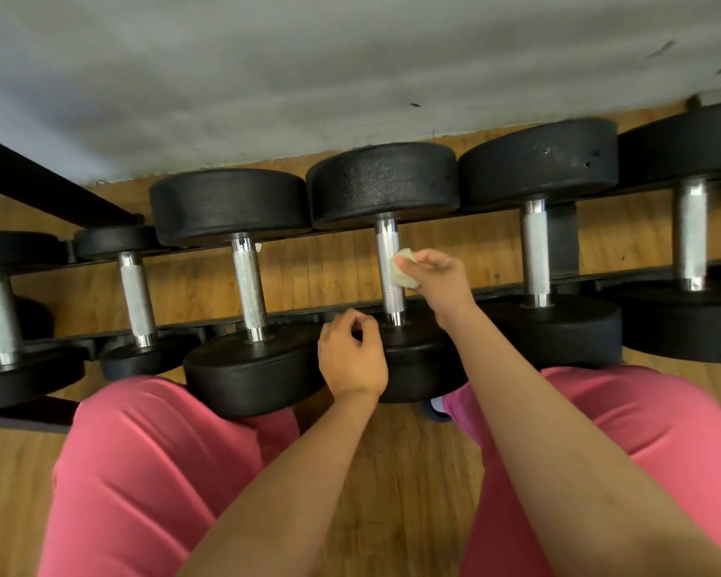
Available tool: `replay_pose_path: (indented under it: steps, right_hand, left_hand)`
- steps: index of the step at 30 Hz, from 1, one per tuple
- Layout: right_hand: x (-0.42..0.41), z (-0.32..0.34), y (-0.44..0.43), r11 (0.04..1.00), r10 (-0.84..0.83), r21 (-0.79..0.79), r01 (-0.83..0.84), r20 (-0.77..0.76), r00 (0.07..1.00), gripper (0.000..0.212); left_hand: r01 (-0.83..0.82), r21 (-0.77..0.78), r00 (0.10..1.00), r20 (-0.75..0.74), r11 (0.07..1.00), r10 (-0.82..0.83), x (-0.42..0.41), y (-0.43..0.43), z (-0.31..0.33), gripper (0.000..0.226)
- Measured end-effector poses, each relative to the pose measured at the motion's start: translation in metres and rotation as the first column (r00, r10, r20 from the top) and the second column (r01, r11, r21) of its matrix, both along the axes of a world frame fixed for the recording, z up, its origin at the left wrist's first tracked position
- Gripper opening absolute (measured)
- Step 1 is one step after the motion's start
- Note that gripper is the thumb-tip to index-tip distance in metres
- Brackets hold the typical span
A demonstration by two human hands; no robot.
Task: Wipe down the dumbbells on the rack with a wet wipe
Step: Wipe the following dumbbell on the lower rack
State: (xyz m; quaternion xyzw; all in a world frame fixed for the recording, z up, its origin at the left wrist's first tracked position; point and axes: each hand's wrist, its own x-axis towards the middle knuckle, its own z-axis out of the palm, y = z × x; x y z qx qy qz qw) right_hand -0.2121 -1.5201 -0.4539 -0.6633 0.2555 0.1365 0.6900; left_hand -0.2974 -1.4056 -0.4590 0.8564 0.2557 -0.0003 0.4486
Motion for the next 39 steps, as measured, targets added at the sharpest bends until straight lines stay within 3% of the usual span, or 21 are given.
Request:
replay_pose_path:
  steps: [6, 11, 18, 23, 25, 28, 31, 35, 39]
  right_hand:
    - [-0.007, -0.003, -0.017, 0.961, 0.220, -0.138, -0.239, -0.139, 0.965, 0.019]
    - [-0.012, 0.000, -0.021, 0.812, 0.434, -0.303, -0.499, -0.257, 0.863, 0.023]
    - [-0.020, 0.005, -0.018, 0.676, 0.480, -0.525, -0.516, -0.217, 0.850, 0.028]
    - [-0.043, 0.021, -0.018, 0.816, 0.440, -0.412, -0.406, -0.014, 0.898, 0.022]
    - [-0.052, 0.032, -0.015, 0.872, 0.376, -0.367, -0.323, 0.080, 0.923, 0.014]
    - [-0.060, 0.050, -0.012, 0.944, 0.290, -0.224, -0.244, 0.204, 0.935, 0.011]
    - [-0.070, 0.073, -0.011, 0.954, 0.298, -0.103, -0.281, 0.259, 0.919, 0.010]
    - [-0.090, 0.096, -0.006, 0.931, 0.323, 0.077, -0.356, 0.281, 0.904, 0.025]
    - [-0.102, 0.109, 0.004, 0.956, 0.216, 0.132, -0.262, 0.288, 0.933, 0.018]
  left_hand:
    - [0.006, -0.007, 1.000, -0.011, 1.000, -0.006, -0.001, 0.000, 0.001, 0.026]
    - [0.011, 0.003, 1.000, -0.016, 1.000, -0.011, -0.002, 0.001, 0.001, 0.027]
    - [-0.007, 0.019, 1.000, -0.030, 1.000, 0.007, 0.001, -0.001, 0.006, 0.023]
    - [0.097, -0.069, 0.990, -0.100, 0.993, -0.104, 0.002, 0.005, 0.012, 0.016]
    - [0.134, -0.271, 0.978, -0.118, 0.953, -0.172, 0.003, 0.014, 0.022, 0.008]
    - [0.138, -0.513, 0.981, -0.050, 0.847, -0.190, -0.001, 0.031, 0.048, 0.027]
    - [0.240, -0.574, 0.967, 0.069, 0.783, -0.246, -0.011, 0.040, 0.079, 0.029]
    - [0.292, -0.687, 0.953, 0.151, 0.665, -0.263, -0.023, 0.038, 0.120, 0.025]
    - [0.299, -0.677, 0.954, 0.215, 0.673, -0.207, -0.036, 0.037, 0.141, 0.018]
